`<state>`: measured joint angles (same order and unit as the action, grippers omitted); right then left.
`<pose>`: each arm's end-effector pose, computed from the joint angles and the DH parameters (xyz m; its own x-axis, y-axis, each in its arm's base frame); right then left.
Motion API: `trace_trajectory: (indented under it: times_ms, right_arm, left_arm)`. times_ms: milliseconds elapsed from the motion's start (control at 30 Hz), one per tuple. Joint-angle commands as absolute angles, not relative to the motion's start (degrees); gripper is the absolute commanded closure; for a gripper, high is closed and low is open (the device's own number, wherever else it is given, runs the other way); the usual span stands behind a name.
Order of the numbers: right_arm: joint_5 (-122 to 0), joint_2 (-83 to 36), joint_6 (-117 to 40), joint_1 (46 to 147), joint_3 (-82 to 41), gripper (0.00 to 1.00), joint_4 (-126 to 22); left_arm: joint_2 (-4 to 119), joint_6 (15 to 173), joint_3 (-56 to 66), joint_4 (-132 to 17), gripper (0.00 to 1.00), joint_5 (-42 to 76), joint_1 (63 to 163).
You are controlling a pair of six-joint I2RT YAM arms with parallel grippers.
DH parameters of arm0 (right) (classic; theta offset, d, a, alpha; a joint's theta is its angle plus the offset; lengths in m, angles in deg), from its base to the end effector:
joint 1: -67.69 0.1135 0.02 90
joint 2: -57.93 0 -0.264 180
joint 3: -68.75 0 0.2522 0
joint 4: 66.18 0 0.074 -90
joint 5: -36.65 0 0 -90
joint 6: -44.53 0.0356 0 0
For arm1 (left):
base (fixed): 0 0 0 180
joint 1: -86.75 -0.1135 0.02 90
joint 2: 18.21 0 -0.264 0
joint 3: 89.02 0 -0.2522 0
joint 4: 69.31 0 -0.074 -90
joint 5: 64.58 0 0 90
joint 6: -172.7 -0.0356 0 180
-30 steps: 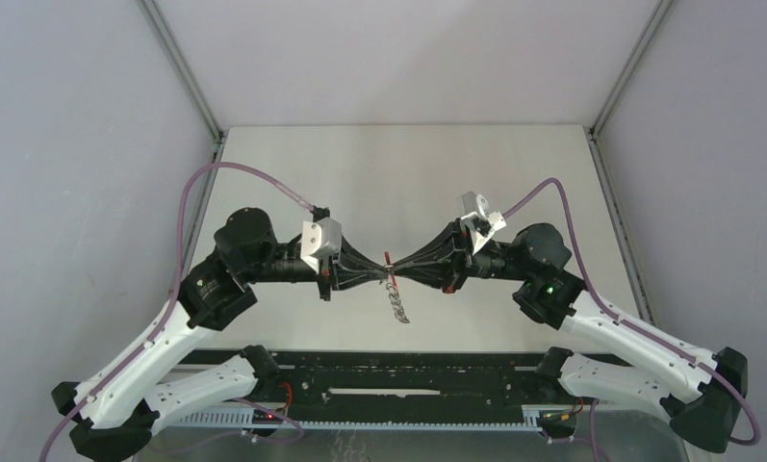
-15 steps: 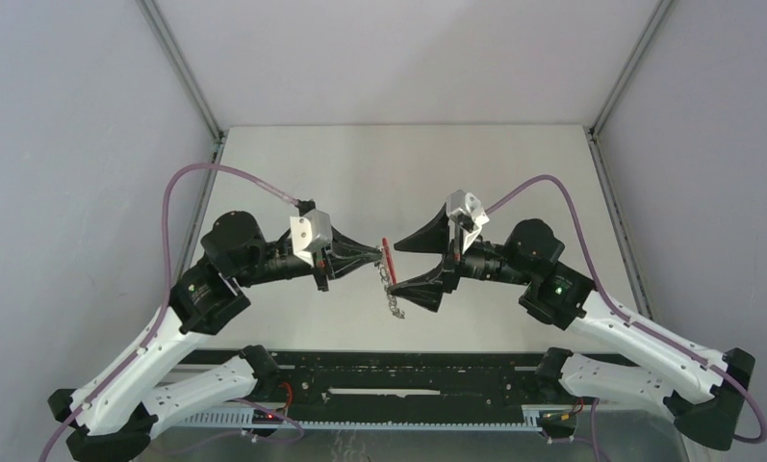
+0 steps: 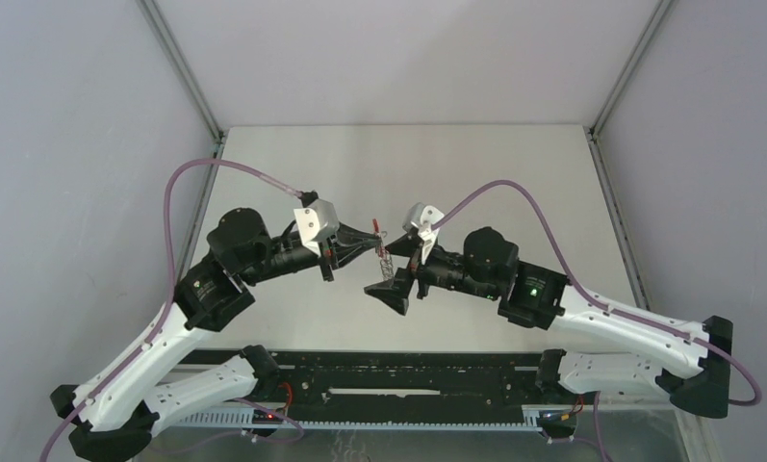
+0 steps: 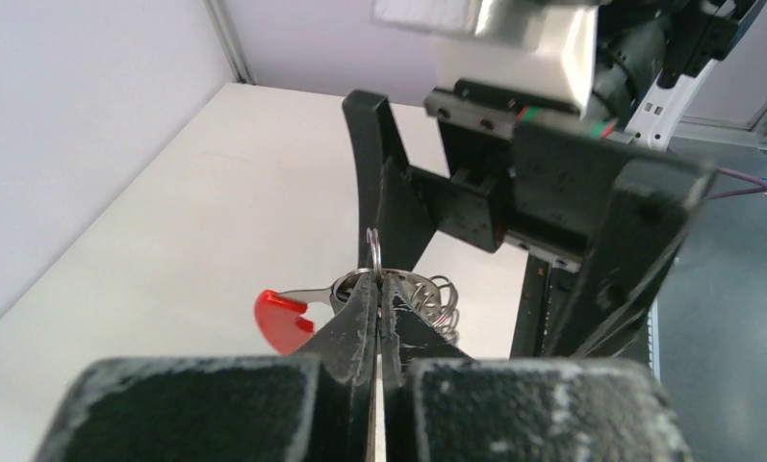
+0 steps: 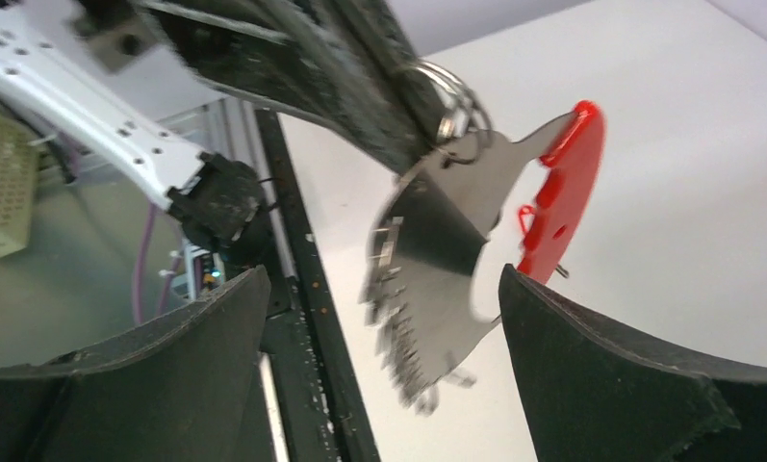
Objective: Put the keys on the keyring
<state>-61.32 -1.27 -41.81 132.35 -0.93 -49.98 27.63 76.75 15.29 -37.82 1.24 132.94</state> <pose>0.0989 0.2204 0.3752 -0.1035 -0.0708 -0.9921 -0.9494 0.3043 0.0773 0.1011 -0.1265 0.4254 0.0779 0.0554 -0.9954 0.9387 0.3321 0.0920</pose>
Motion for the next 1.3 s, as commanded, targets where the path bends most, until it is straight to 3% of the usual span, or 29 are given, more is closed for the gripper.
trace_trajectory:
  times_ms: [0, 100, 200, 267, 367, 467, 500, 733, 933, 1267]
  right_arm:
    - [-51.18, -2.66, -44.18, 133.25, -3.53, 0.09, -50.49]
    - [-48.28, -1.81, -44.66, 133.26, -3.55, 0.30, -49.54]
    - [-49.08, 0.45, -45.29, 133.30, -2.80, 0.69, -49.62]
    - [-50.99, 2.22, -45.30, 133.26, -1.68, 0.88, -50.34]
    - [-55.02, 4.45, -45.07, 133.19, -0.67, 1.00, -49.85]
    - [-59.65, 5.21, -43.99, 132.80, -0.65, 1.00, -48.50]
    - [-61.26, 5.46, -43.46, 132.63, -0.65, 1.00, -48.01]
    - [-68.01, 6.96, -39.20, 129.90, -0.65, 1.00, -44.38]
    - [-75.75, 6.54, -34.11, 125.42, -1.54, 1.00, -41.72]
    - [-82.22, 1.01, -21.12, 114.72, -7.06, 1.00, -33.35]
  left_arm:
    - [27.12, 77.33, 12.58, -41.34, 1.00, 1.50, 132.64]
    - [26.45, 77.63, 12.40, -41.10, 1.00, 0.90, 132.64]
    - [26.08, 78.38, 12.40, -40.59, 1.00, -1.06, 132.60]
    - [25.64, 79.31, 12.71, -40.27, 1.00, -1.63, 132.58]
    - [25.08, 77.39, 13.10, -38.99, 0.91, -1.61, 132.50]
    - [24.86, 75.01, 13.30, -38.50, 0.61, 2.07, 132.51]
    - [24.93, 74.33, 13.08, -38.50, 0.58, 3.54, 132.54]
    - [24.28, 70.42, 12.79, -41.12, 0.44, 7.16, 132.54]
    - [23.46, 62.90, 14.34, -36.17, 0.28, -5.84, 132.63]
    - [16.78, 38.57, 24.41, -31.76, 0.19, -8.24, 132.83]
